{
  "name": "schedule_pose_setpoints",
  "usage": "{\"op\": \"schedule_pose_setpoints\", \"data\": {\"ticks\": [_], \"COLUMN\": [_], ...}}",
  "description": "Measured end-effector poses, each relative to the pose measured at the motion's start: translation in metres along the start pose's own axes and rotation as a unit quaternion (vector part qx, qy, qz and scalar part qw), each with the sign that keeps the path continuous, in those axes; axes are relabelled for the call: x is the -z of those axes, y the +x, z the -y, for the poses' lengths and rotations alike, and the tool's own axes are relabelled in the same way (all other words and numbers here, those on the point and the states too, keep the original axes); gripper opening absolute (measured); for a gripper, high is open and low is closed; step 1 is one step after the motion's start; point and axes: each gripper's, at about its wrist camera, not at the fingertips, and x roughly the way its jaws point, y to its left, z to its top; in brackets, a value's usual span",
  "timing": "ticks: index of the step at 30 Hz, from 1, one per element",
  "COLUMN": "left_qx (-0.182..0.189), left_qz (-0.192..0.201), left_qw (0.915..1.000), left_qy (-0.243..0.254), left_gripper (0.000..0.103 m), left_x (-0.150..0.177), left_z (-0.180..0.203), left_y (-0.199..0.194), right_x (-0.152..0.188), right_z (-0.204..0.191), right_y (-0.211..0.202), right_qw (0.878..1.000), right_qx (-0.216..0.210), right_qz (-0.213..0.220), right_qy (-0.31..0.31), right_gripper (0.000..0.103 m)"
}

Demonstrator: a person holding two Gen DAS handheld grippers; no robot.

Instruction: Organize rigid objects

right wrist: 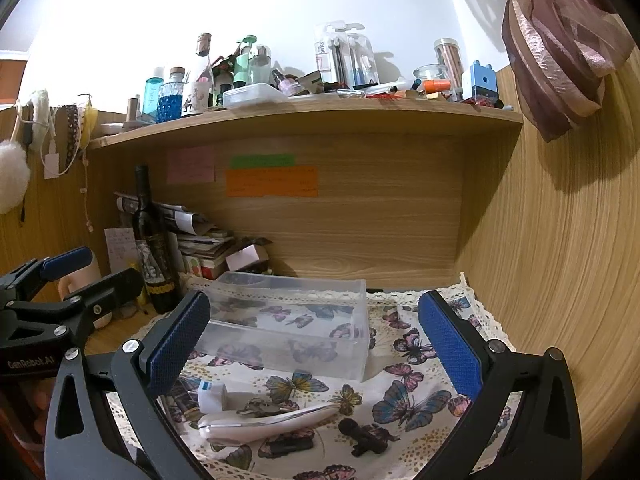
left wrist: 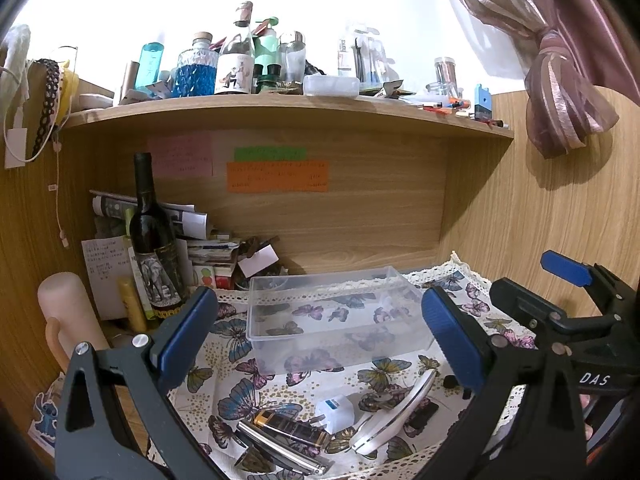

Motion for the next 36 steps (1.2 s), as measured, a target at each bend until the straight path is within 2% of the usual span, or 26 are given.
{"op": "schedule_pose_setpoints", "data": {"ticks": [36], "left_qx": [0.002], "left_qz": [0.001], "left_qw": [1.0000], "left_qy": [-0.006], "left_gripper": [0.103], "left_x": [-0.0030], "left_z": [-0.0023], "left_y": [0.0003], "right_x": [-0.0018], "right_z": [-0.0038], "right_y": [-0.0014], "right_qw": [1.000], "right_qx": [-0.011], "right_qz": [0.000], "right_qy": [0.007], "right_gripper": [0.103]}}
